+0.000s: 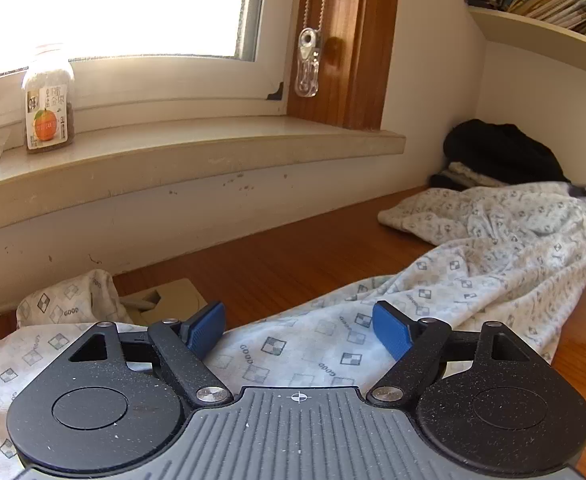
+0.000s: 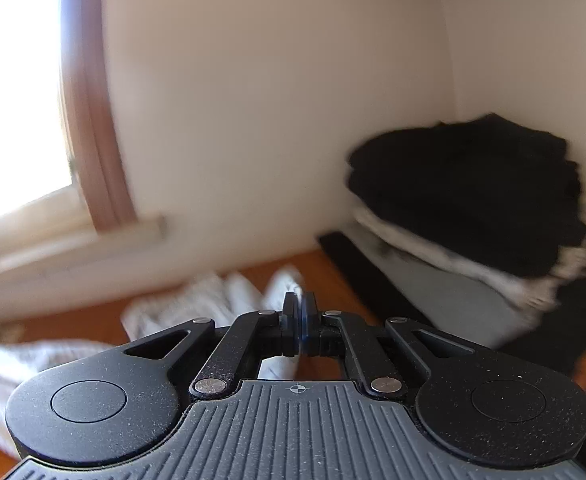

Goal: Fold clothes

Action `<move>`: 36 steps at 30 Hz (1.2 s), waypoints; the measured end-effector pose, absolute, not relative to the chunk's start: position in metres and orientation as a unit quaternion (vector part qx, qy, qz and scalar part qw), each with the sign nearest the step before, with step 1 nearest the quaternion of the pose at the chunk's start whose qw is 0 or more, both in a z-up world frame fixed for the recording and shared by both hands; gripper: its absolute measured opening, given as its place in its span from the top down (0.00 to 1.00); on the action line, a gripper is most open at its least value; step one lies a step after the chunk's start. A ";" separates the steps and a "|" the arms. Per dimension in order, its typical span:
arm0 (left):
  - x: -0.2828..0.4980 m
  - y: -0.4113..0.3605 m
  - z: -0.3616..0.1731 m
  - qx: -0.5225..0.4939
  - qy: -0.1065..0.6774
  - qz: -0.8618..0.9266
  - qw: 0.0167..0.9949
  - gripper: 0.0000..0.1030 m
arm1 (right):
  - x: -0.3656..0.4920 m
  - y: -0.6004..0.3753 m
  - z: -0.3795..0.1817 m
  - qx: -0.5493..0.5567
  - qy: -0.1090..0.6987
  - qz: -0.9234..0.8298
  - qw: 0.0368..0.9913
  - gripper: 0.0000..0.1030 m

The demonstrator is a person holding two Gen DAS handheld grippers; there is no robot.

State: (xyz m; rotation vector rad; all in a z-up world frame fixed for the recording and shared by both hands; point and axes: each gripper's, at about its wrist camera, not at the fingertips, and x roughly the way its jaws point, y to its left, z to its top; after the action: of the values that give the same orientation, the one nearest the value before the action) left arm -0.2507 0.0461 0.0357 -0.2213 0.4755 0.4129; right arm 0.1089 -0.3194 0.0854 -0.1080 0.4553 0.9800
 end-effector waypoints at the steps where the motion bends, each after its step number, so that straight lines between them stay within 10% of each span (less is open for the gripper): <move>1: -0.251 0.045 0.037 -0.108 0.232 0.202 0.945 0.19 | 0.112 -0.324 0.078 -0.060 0.230 0.461 0.855 0.97; 19: -0.058 -0.034 0.084 -0.090 0.277 0.073 0.954 0.28 | 0.138 -0.305 0.007 -0.056 0.272 0.527 0.803 0.56; 26: 0.052 -0.073 0.062 -0.024 0.335 0.067 0.940 0.25 | 0.134 -0.307 0.019 -0.059 0.238 0.530 0.812 0.56; 34: 0.084 -0.067 0.037 -0.009 0.378 0.061 0.924 0.96 | 0.134 -0.265 0.033 -0.080 0.272 0.577 0.766 0.56; 36: 0.077 -0.063 0.042 0.005 0.366 0.072 0.928 0.96 | 0.135 -0.258 0.027 -0.100 0.283 0.575 0.762 0.69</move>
State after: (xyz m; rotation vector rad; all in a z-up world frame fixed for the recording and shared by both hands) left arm 0.0774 -0.0629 0.0424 0.0102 0.7494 0.1467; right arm 0.1352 -0.2578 0.0275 -0.2168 0.6148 1.2504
